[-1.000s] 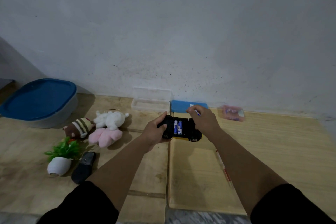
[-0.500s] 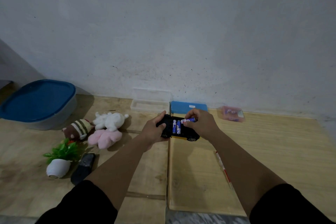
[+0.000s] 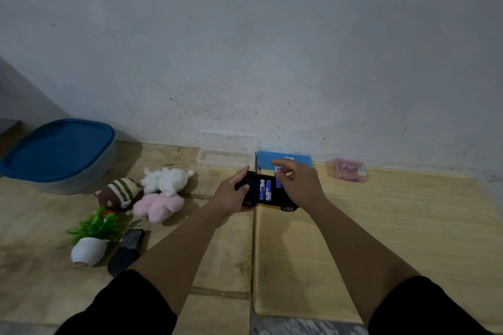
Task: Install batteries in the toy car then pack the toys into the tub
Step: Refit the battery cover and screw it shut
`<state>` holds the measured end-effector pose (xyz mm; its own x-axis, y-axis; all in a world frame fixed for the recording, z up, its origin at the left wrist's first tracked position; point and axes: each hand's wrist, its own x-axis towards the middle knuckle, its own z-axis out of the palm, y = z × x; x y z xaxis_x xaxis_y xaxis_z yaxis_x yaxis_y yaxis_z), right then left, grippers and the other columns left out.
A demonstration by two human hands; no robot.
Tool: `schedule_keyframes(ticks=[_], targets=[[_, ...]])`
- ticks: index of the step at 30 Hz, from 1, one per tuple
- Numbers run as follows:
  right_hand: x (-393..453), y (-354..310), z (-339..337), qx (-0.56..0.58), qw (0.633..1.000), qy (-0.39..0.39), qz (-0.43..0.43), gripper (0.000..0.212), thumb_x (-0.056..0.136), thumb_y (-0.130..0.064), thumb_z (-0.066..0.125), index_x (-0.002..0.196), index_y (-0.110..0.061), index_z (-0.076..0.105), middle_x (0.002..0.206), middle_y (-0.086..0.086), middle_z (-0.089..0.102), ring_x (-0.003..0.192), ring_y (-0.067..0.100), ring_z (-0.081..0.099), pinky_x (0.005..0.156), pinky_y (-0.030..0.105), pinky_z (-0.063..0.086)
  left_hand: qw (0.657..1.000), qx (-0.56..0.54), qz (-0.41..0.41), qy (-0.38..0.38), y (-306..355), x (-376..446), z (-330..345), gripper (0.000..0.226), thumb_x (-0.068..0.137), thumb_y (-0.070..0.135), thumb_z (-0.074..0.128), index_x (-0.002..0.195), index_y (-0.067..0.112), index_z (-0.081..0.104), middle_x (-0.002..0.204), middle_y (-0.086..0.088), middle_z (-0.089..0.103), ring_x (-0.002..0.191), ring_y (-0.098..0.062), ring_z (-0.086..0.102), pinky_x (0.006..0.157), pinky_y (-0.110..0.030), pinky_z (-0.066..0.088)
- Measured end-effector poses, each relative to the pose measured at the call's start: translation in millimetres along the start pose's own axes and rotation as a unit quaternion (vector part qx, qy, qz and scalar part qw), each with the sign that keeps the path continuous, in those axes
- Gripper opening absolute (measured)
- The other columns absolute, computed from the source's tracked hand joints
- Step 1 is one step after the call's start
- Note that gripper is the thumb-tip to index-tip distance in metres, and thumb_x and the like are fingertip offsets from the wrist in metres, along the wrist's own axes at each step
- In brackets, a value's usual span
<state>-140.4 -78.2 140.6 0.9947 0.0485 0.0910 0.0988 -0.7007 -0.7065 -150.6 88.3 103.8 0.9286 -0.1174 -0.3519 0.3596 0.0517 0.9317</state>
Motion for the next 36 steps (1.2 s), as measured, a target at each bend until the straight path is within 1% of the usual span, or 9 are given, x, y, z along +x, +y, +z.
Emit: schedule_keyframes(ticks=[3,5,7,12,15,19,32,34,36], targets=[[-2,2,4,-0.012,1.0,-0.005,0.016,0.03,0.09,-0.016,0.058,0.119,-0.018,0.054,0.102,0.011,0.069,0.089,0.017,0.06,0.067,0.019,0.046,1.0,0.003,0.005,0.0,1,0,0,0.052,0.098,0.001,0.04,0.144,0.024,0.037,0.135,-0.008,0.045,0.103,-0.024,0.055,0.072,-0.033,0.057],[-2,5,8,-0.03,0.999,0.004,0.022,0.024,0.09,-0.016,0.058,0.113,-0.014,0.052,0.1,0.012,0.068,0.083,0.016,0.058,0.056,0.012,0.039,1.0,0.004,0.006,-0.002,2,0,1,0.052,0.098,0.0,0.04,0.144,0.024,0.037,0.133,-0.007,0.045,0.104,-0.026,0.054,0.074,-0.034,0.057],[-1,7,11,-0.055,0.998,0.007,0.024,0.019,0.089,-0.016,0.059,0.106,-0.011,0.053,0.101,0.013,0.066,0.081,0.016,0.055,0.055,0.014,0.037,1.0,0.008,0.007,-0.003,2,0,2,0.052,0.098,0.0,0.04,0.143,0.024,0.037,0.13,-0.007,0.045,0.104,-0.026,0.054,0.074,-0.035,0.057],[-2,10,11,-0.105,0.994,-0.014,0.01,0.026,0.088,-0.019,0.06,0.11,-0.005,0.059,0.111,0.01,0.048,0.091,0.013,0.048,0.074,0.02,0.036,1.0,0.004,0.01,-0.005,2,1,3,0.052,0.098,0.0,0.04,0.144,0.024,0.036,0.131,-0.006,0.044,0.105,-0.026,0.054,0.072,-0.033,0.057],[-6,16,9,-0.182,0.982,-0.011,-0.043,0.053,0.081,-0.042,0.066,0.123,-0.012,0.057,0.124,0.004,0.044,0.113,0.016,0.042,0.091,0.026,0.036,1.0,-0.02,0.011,0.004,3,3,4,0.051,0.099,0.001,0.039,0.144,0.024,0.036,0.132,-0.006,0.044,0.107,-0.027,0.053,0.071,-0.033,0.056],[-7,21,2,-0.289,0.951,-0.068,-0.085,0.083,0.069,-0.06,0.068,0.138,-0.021,0.042,0.147,0.002,0.028,0.139,0.02,0.017,0.111,0.038,0.019,0.999,-0.045,0.008,0.007,3,6,4,0.051,0.099,0.001,0.039,0.144,0.024,0.036,0.132,-0.006,0.045,0.107,-0.027,0.054,0.073,-0.035,0.056],[-11,33,-9,-0.324,0.932,-0.112,-0.117,0.071,0.08,-0.063,0.053,0.139,-0.027,0.041,0.156,-0.004,0.018,0.146,0.017,-0.005,0.118,0.043,0.003,0.998,-0.043,0.013,-0.039,2,5,1,0.048,0.099,0.004,0.041,0.141,0.028,0.041,0.132,-0.003,0.048,0.104,-0.021,0.059,0.081,-0.039,0.057],[-9,32,-10,-0.302,0.938,-0.137,-0.099,0.069,0.08,-0.061,0.056,0.138,-0.025,0.044,0.157,-0.002,0.017,0.146,0.018,-0.002,0.119,0.043,0.005,0.998,-0.03,0.014,-0.045,0,4,1,0.048,0.099,0.005,0.041,0.14,0.03,0.041,0.132,-0.002,0.048,0.105,-0.022,0.058,0.081,-0.039,0.057],[-5,24,-14,-0.188,0.972,-0.138,-0.042,0.052,0.079,-0.05,0.065,0.123,-0.023,0.06,0.154,0.001,0.025,0.144,0.02,0.016,0.114,0.038,0.019,0.999,-0.005,0.016,-0.052,-1,2,1,0.049,0.099,0.004,0.042,0.138,0.033,0.043,0.131,-0.003,0.048,0.103,-0.023,0.058,0.08,-0.038,0.057]])
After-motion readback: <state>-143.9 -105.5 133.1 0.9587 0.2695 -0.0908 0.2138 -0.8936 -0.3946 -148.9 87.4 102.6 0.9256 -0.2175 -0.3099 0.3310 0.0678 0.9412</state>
